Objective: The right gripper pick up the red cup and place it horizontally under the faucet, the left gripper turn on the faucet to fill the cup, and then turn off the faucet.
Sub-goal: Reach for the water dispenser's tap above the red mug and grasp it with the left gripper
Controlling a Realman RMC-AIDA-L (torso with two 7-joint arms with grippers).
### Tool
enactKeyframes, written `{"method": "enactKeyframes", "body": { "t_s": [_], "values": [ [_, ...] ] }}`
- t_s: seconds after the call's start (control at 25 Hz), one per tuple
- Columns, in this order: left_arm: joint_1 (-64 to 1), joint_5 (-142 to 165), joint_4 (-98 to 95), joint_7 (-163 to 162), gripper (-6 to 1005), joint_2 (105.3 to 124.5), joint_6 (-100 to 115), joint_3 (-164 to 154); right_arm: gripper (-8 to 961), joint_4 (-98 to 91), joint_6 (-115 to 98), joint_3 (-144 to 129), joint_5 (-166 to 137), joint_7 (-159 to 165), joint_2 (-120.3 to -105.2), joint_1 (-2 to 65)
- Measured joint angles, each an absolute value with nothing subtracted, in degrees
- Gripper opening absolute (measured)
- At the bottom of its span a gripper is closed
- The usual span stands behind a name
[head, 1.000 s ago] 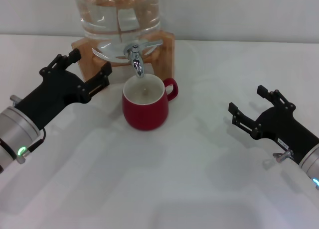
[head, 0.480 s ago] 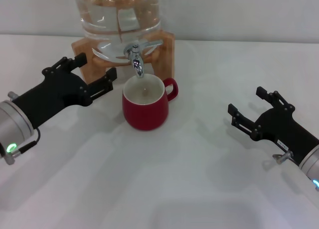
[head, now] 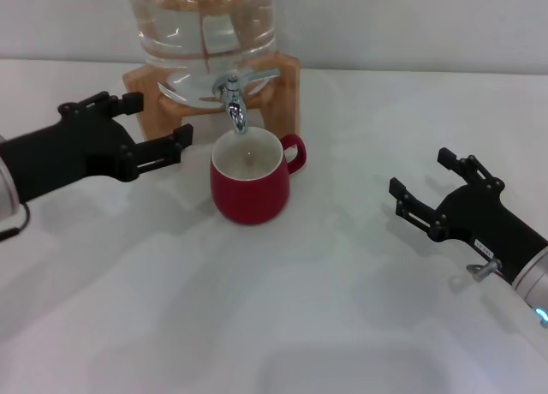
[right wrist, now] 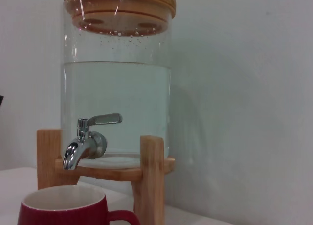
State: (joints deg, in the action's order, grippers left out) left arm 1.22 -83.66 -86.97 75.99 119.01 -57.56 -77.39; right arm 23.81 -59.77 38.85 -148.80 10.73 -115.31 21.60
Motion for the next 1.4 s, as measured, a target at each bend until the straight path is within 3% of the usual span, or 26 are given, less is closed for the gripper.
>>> {"method": "enactKeyframes", "body": {
  "t_s": [0.84, 1.4],
  "values": [
    [-12.8, -69.8, -84.3, 75.7, 856, 119.0, -66.6, -69.1, 870, 24.1, -59.8, 39.2, -148.6, 10.7, -115.31, 22.2],
    [-17.9, -70.3, -80.6, 78.6, 857, 119.0, -66.7, -69.0, 869, 24.4, -59.8, 39.1, -148.3, 10.7, -115.31, 22.2]
  ]
}}
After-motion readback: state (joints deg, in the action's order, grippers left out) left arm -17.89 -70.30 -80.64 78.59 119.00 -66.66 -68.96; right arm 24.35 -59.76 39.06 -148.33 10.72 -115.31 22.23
